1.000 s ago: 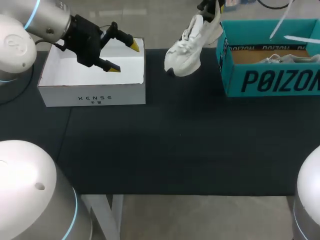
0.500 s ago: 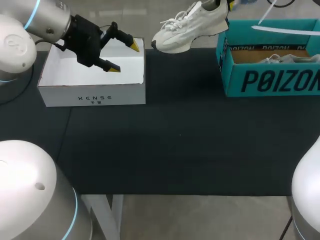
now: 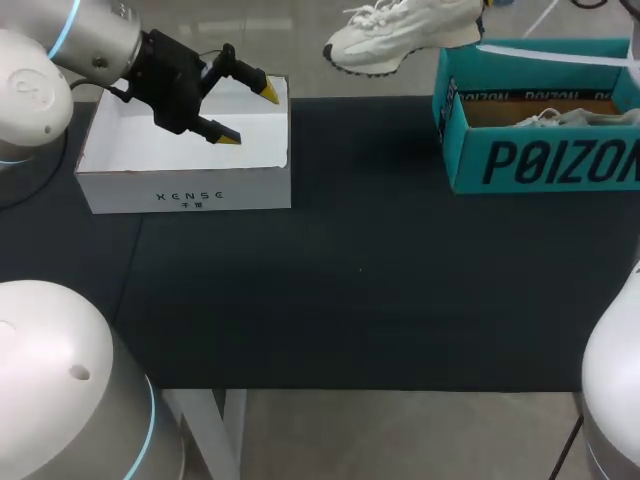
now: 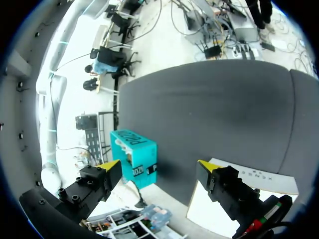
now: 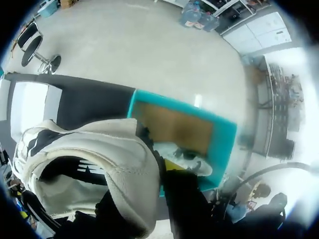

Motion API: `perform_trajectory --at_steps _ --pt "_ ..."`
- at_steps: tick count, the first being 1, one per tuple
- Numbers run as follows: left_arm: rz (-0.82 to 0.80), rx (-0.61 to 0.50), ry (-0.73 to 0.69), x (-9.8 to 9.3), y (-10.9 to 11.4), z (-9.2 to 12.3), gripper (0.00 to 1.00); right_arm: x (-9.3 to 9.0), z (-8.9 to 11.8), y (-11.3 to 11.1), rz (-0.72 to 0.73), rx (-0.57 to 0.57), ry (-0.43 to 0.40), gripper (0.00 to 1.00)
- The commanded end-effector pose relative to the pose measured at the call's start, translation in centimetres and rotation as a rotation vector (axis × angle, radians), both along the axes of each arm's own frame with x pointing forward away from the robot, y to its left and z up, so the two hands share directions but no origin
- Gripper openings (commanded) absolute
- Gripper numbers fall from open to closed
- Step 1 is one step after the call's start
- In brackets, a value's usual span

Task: Take the shoe out of the shoebox, open the shoe tongue, remove and reinsert the insole, then place the shoe into the shoebox

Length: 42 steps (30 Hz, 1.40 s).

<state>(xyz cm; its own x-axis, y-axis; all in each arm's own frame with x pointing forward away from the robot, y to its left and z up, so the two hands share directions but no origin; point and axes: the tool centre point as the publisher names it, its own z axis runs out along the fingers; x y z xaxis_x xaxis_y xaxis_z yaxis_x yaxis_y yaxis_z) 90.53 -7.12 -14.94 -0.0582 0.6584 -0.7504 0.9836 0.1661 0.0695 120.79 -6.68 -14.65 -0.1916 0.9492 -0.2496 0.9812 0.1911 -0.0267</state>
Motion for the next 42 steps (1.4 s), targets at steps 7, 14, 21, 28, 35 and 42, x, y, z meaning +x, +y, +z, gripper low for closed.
perform_trajectory --at_steps 7,14,21,28,35,42 --pt "0.001 0.003 -0.001 0.0 0.0 0.0 1.00 2.9 0.1 -8.5 -0.150 0.045 -0.016 0.00" --pt "0.001 0.003 -0.001 0.0 0.0 0.0 1.00 3.1 -0.7 -13.2 -0.349 0.047 -0.072 0.00" --pt "0.001 0.003 -0.001 0.0 0.0 0.0 1.00 2.2 -1.3 -17.0 -0.449 0.039 -0.159 0.00" --pt "0.001 0.003 -0.001 0.0 0.0 0.0 1.00 1.0 -2.6 -18.8 -0.446 0.012 -0.169 0.00" --pt "0.001 0.003 -0.001 0.0 0.0 0.0 1.00 0.2 -4.5 -20.9 -0.467 -0.020 -0.150 0.00" --pt "0.001 0.003 -0.001 0.0 0.0 0.0 1.00 -0.8 -4.8 -22.8 -0.457 -0.013 -0.177 0.00"
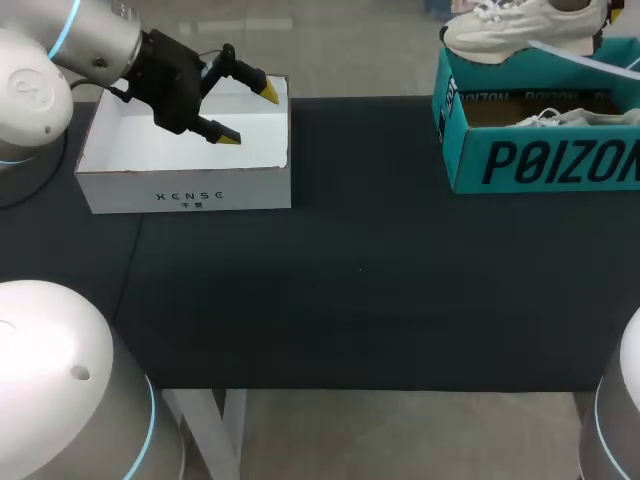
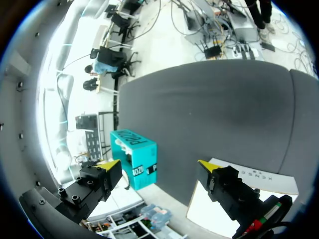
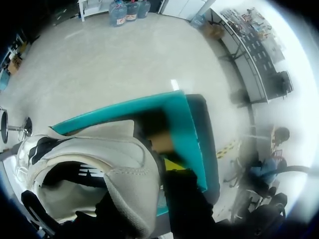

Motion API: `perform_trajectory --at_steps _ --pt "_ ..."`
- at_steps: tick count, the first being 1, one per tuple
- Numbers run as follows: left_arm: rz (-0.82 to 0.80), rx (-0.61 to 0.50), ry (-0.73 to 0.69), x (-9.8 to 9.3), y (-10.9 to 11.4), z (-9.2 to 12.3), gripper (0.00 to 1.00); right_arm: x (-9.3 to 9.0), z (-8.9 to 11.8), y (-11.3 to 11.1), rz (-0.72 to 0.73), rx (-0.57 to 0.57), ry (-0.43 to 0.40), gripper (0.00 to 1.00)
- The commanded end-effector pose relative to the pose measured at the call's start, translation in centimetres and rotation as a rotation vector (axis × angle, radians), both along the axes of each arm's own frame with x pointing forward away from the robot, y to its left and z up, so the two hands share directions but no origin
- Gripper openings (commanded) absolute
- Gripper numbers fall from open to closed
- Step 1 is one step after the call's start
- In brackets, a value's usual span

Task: Take the shoe out of the shoebox, open the shoe tongue, remove and reinsert the insole, then place the shoe into the shoebox

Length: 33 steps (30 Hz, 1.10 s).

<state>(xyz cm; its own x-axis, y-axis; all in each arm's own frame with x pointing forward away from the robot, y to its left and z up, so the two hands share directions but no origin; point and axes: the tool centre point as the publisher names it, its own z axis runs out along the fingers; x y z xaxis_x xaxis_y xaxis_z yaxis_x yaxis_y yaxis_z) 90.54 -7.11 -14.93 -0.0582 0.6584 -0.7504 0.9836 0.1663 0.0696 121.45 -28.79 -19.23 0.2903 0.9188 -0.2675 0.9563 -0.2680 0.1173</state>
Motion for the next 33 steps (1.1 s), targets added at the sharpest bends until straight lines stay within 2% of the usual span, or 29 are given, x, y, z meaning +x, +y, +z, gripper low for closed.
perform_trajectory --at_steps 1,5,17,26,33 --pt "0.001 0.003 -0.001 0.0 0.0 0.0 1.00 -1.6 -0.3 -1.0 0.014 0.002 -0.040 0.00" --pt "0.001 0.003 -0.001 0.0 0.0 0.0 1.00 -1.8 -0.8 -1.8 0.021 -0.009 -0.041 0.00" --pt "0.001 0.003 -0.001 0.0 0.0 0.0 1.00 -2.0 -4.7 -3.8 0.047 -0.025 -0.010 0.00" --pt "0.001 0.003 -0.001 0.0 0.0 0.0 1.00 -0.6 -6.8 -5.2 0.042 -0.029 -0.037 0.00" --pt "0.001 0.003 -0.001 0.0 0.0 0.0 1.00 0.1 -8.4 -6.0 0.056 -0.016 -0.026 0.00"
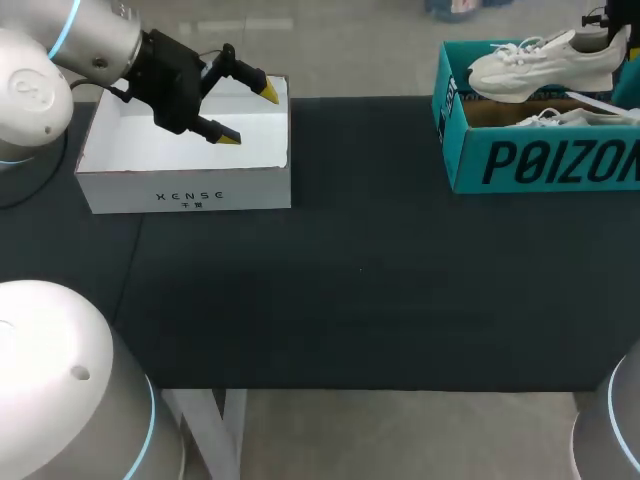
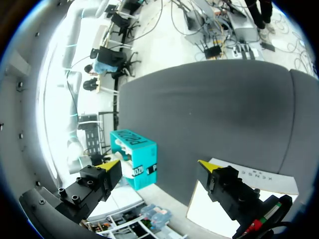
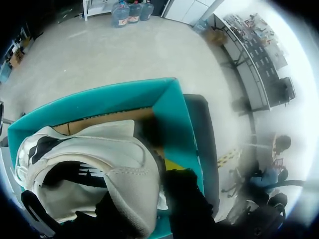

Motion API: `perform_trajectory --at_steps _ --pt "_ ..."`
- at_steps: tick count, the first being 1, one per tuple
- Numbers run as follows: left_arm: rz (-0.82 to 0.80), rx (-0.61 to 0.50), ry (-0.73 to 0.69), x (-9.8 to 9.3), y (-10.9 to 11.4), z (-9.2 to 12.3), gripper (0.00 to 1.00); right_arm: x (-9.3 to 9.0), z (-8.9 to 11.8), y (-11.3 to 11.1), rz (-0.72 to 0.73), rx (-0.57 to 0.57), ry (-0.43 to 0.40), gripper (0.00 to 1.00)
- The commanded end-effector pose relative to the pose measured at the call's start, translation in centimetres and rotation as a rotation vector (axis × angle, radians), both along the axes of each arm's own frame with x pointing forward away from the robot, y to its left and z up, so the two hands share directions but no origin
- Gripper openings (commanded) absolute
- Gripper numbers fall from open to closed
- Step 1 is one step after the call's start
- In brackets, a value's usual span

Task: Take the shoe out of the shoebox, open the shoe tongue, remove and reinsert the insole, then place the shoe into the shoebox

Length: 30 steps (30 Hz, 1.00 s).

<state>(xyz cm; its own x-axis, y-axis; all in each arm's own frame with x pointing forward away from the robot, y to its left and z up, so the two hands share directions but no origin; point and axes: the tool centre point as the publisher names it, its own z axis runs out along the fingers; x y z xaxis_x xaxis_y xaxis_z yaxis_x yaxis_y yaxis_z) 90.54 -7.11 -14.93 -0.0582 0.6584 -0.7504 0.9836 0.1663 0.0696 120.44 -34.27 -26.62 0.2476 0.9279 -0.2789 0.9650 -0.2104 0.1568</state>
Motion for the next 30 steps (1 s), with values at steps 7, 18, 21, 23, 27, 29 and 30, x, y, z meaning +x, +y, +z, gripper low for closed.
perform_trajectory --at_steps 7,18,21,23,27,29,30 --pt "0.001 0.003 -0.001 0.0 0.0 0.0 1.00 1.7 -2.9 -0.6 -0.003 -0.001 0.018 0.00" --pt "0.001 0.003 -0.001 0.0 0.0 0.0 1.00 2.9 -5.7 -2.1 -0.057 0.010 0.037 0.00" --pt "0.001 0.003 -0.001 0.0 0.0 0.0 1.00 3.1 -6.3 -2.2 -0.057 0.015 0.044 0.00" --pt "0.001 0.003 -0.001 0.0 0.0 0.0 1.00 3.1 -6.8 -2.0 -0.054 0.019 0.048 0.00" --pt "0.001 0.003 -0.001 0.0 0.0 0.0 1.00 3.0 -8.2 -1.5 -0.040 0.029 0.075 0.00" --pt "0.001 0.003 -0.001 0.0 0.0 0.0 1.00 2.9 -8.7 -1.1 -0.036 0.030 0.086 0.00" --pt "0.001 0.003 -0.001 0.0 0.0 0.0 1.00 2.9 -9.0 -1.0 -0.037 0.027 0.094 0.00"
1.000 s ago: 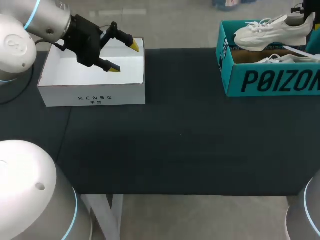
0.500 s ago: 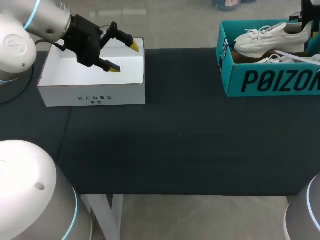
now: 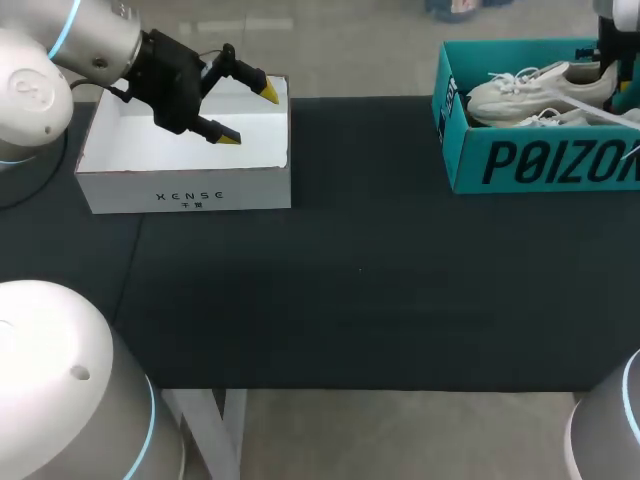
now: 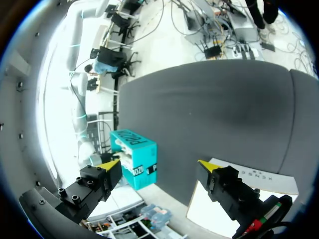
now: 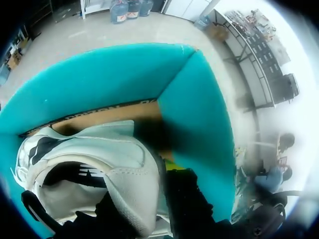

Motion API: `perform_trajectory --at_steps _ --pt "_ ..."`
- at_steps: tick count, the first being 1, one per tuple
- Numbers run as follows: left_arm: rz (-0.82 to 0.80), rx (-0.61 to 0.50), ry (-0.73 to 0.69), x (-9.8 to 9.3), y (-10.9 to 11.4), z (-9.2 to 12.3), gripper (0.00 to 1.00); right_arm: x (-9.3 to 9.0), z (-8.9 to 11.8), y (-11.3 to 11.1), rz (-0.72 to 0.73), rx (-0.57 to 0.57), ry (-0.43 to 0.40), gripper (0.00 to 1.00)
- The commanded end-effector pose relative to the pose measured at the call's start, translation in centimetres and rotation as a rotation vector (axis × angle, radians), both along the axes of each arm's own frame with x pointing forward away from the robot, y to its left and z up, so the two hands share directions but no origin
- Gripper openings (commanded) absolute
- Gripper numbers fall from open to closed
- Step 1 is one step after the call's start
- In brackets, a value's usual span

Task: Take the shoe out of the shoebox, open the shoe tongue, remove and reinsert the insole, then place the shoe into the shoebox

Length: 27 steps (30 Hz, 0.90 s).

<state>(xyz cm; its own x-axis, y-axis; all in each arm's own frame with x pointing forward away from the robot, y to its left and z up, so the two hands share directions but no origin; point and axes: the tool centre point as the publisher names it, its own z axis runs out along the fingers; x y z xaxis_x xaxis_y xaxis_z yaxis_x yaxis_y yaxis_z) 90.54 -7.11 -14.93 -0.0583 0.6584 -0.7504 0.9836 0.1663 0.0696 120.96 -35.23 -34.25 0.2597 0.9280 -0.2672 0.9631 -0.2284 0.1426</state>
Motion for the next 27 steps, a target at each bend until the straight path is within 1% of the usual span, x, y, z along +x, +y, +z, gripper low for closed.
perform_trajectory --at_steps 1,4,8,9,10,11,12,13,14,17,20,21,24,27 --pt "0.001 0.003 -0.001 0.0 0.0 0.0 1.00 2.5 -1.7 0.0 -0.025 0.007 0.091 0.00" --pt "0.001 0.003 -0.001 0.0 0.0 0.0 1.00 2.6 -2.3 0.0 -0.033 0.007 0.106 0.00" --pt "0.001 0.003 -0.001 0.0 0.0 0.0 1.00 2.7 -2.5 -0.3 -0.048 0.011 0.122 0.00" --pt "0.001 0.003 -0.001 0.0 0.0 0.0 1.00 2.7 -2.4 -0.3 -0.048 0.012 0.123 0.04" --pt "0.001 0.003 -0.001 0.0 0.0 0.0 1.00 2.6 -2.2 -0.3 -0.048 0.012 0.123 0.37" --pt "0.001 0.003 -0.001 0.0 0.0 0.0 1.00 2.5 -1.9 -0.3 -0.048 0.010 0.124 0.62" --pt "0.001 0.003 -0.001 0.0 0.0 0.0 1.00 2.4 -1.7 -0.3 -0.048 0.005 0.124 0.73" --pt "0.001 0.003 -0.001 0.0 0.0 0.0 1.00 2.3 -1.5 -0.3 -0.047 0.004 0.123 0.88" --pt "0.001 0.003 -0.001 0.0 0.0 0.0 1.00 2.2 -1.2 -0.3 -0.049 0.000 0.123 1.00" --pt "0.001 0.003 -0.001 0.0 0.0 0.0 1.00 1.8 -0.1 -0.1 -0.056 0.015 0.128 1.00" --pt "0.001 0.003 -0.001 0.0 0.0 0.0 1.00 1.3 1.2 0.7 -0.050 0.040 0.144 1.00" --pt "0.001 0.003 -0.001 0.0 0.0 0.0 1.00 1.0 1.7 1.2 -0.049 0.056 0.155 1.00" --pt "0.001 0.003 -0.001 0.0 0.0 0.0 1.00 0.0 3.4 2.8 -0.035 0.067 0.154 1.00" --pt "0.001 0.003 -0.001 0.0 0.0 0.0 1.00 -1.4 5.2 4.3 -0.019 0.104 0.161 1.00"
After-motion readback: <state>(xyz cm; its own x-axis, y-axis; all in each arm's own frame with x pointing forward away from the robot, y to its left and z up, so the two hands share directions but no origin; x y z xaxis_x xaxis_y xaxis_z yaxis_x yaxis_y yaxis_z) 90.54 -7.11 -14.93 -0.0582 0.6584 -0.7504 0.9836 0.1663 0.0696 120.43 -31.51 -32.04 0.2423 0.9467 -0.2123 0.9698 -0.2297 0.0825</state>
